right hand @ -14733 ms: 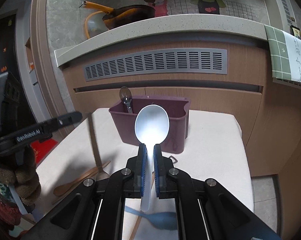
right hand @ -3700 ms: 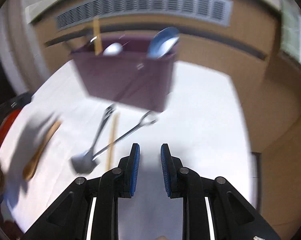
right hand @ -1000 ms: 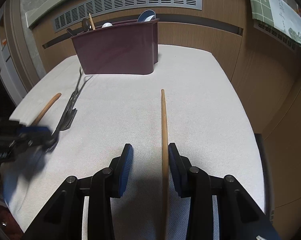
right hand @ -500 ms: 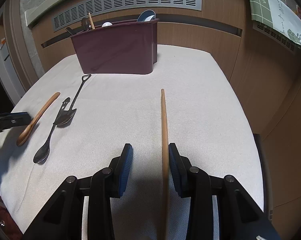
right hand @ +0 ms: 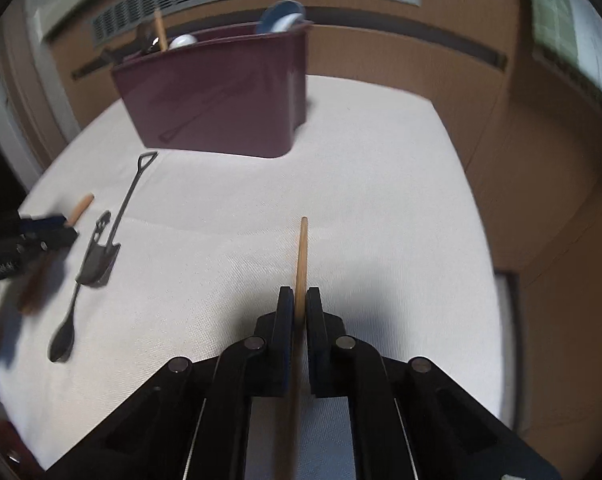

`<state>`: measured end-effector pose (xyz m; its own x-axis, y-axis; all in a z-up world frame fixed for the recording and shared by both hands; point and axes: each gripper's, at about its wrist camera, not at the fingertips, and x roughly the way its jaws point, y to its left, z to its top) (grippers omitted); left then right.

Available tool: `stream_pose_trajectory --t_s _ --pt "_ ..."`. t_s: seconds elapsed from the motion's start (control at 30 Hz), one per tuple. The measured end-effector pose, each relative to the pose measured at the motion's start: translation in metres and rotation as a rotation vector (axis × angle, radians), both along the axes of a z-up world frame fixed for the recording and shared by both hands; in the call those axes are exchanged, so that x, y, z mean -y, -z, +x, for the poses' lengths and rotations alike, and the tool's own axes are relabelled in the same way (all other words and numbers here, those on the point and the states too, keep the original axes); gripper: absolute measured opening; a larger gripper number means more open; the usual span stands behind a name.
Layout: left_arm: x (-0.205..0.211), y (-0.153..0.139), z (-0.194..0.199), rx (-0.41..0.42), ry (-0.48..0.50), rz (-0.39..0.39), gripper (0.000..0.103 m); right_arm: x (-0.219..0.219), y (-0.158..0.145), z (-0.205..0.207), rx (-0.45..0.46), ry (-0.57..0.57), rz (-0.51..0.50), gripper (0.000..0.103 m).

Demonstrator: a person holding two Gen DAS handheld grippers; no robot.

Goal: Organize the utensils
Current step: 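Release the metal spoons with the left tool and grasp the wooden spoon handle, then carry the wooden spoon and chopstick over the caddy and open both tools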

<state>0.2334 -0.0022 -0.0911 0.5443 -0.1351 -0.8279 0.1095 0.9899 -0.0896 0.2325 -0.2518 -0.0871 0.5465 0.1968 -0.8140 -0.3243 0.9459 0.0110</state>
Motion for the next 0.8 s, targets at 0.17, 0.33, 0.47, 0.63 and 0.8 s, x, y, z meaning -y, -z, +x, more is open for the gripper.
stream_pose_trajectory --t_s 0.17,0.33,0.47,0.63,0.8 --pt "0.002 0.001 0.005 -0.012 -0.007 -0.007 0.035 0.003 -0.032 -0.018 0.096 -0.013 0.109 0.005" --pt "0.007 0.000 0.016 -0.013 0.015 0.030 0.029 0.003 -0.055 -0.028 0.175 -0.012 0.125 0.005" --pt "-0.001 -0.008 0.012 0.015 -0.009 -0.052 0.012 0.005 -0.072 -0.039 0.221 -0.018 0.146 0.005" --pt "-0.017 -0.041 -0.019 0.149 -0.061 -0.193 0.012 0.004 -0.085 -0.044 0.253 -0.019 0.169 0.005" --pt "-0.026 -0.063 -0.040 0.256 -0.115 -0.229 0.012 0.001 -0.090 -0.042 0.272 -0.004 0.186 0.005"
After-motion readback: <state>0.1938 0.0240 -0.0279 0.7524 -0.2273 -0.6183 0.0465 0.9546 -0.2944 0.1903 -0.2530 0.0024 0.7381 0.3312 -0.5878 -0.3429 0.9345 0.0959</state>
